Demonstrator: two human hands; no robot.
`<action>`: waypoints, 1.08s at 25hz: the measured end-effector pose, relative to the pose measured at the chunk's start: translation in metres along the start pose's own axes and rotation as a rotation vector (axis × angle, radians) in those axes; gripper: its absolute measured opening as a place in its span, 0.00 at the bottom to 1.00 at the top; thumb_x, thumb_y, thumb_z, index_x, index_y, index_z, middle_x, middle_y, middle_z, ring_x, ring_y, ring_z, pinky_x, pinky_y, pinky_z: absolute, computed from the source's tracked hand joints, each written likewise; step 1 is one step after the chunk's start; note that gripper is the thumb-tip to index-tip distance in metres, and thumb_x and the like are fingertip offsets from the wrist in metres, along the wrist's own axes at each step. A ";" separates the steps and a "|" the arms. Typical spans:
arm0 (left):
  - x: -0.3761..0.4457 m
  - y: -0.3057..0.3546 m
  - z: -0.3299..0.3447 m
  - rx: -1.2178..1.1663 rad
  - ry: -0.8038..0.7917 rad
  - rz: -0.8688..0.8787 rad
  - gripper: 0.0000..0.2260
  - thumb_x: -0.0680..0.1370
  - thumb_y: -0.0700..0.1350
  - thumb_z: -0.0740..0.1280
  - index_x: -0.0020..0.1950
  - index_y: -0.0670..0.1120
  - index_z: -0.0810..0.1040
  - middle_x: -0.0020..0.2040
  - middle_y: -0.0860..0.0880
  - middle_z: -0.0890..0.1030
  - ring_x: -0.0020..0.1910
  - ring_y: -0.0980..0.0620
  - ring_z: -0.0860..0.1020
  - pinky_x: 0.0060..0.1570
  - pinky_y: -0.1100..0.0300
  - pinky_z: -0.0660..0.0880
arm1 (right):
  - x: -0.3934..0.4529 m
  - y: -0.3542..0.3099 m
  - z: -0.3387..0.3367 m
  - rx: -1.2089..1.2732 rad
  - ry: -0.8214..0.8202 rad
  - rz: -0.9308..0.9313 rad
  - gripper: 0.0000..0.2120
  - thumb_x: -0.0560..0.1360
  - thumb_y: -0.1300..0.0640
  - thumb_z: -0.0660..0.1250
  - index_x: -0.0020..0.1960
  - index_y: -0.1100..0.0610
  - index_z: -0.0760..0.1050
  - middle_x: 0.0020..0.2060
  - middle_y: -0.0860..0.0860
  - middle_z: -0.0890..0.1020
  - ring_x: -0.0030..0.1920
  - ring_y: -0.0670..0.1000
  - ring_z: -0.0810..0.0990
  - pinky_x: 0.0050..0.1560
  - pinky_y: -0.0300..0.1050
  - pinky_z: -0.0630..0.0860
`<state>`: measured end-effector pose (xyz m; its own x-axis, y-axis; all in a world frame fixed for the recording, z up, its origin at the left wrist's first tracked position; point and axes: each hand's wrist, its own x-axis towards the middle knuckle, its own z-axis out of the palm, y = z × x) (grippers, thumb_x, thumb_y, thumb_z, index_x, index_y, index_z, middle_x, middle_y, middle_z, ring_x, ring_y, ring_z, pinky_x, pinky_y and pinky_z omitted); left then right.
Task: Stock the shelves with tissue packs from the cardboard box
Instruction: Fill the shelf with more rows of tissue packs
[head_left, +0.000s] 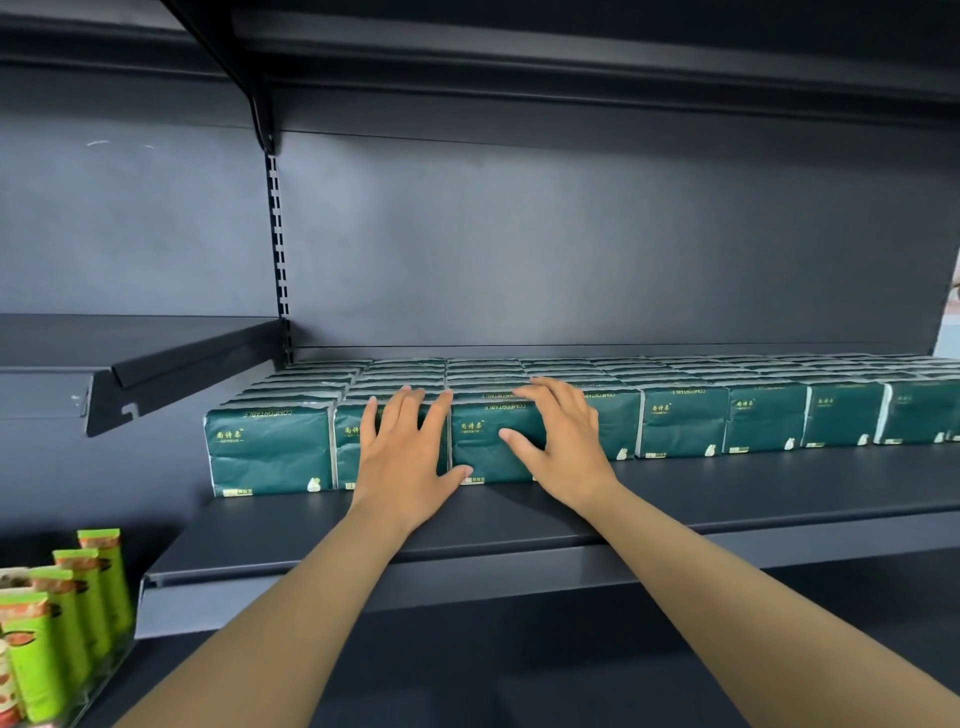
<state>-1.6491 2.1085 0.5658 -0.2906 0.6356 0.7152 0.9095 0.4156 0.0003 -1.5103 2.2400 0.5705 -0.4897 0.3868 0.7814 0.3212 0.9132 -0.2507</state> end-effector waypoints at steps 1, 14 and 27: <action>0.000 0.000 0.000 -0.002 0.001 0.000 0.38 0.74 0.64 0.63 0.77 0.52 0.50 0.75 0.47 0.57 0.76 0.49 0.49 0.72 0.48 0.38 | 0.000 -0.001 -0.001 0.002 0.001 0.001 0.20 0.75 0.48 0.66 0.65 0.51 0.69 0.65 0.47 0.68 0.68 0.47 0.60 0.67 0.45 0.53; -0.058 0.056 -0.020 -0.133 0.152 0.129 0.31 0.74 0.62 0.56 0.71 0.46 0.67 0.69 0.42 0.68 0.70 0.44 0.63 0.71 0.47 0.51 | -0.111 0.030 -0.091 -0.007 0.019 0.011 0.19 0.75 0.48 0.62 0.64 0.53 0.70 0.61 0.47 0.70 0.62 0.47 0.65 0.60 0.44 0.58; -0.377 0.234 0.114 -0.071 -0.439 0.150 0.30 0.72 0.58 0.67 0.71 0.48 0.67 0.71 0.40 0.66 0.70 0.43 0.62 0.69 0.45 0.52 | -0.458 0.165 -0.097 0.014 -0.545 0.183 0.17 0.75 0.46 0.57 0.62 0.49 0.67 0.58 0.49 0.71 0.58 0.50 0.67 0.56 0.46 0.66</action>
<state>-1.3606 2.0396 0.2165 -0.2383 0.9067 0.3480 0.9648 0.2620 -0.0220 -1.1547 2.2010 0.2265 -0.7754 0.5455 0.3181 0.4311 0.8254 -0.3645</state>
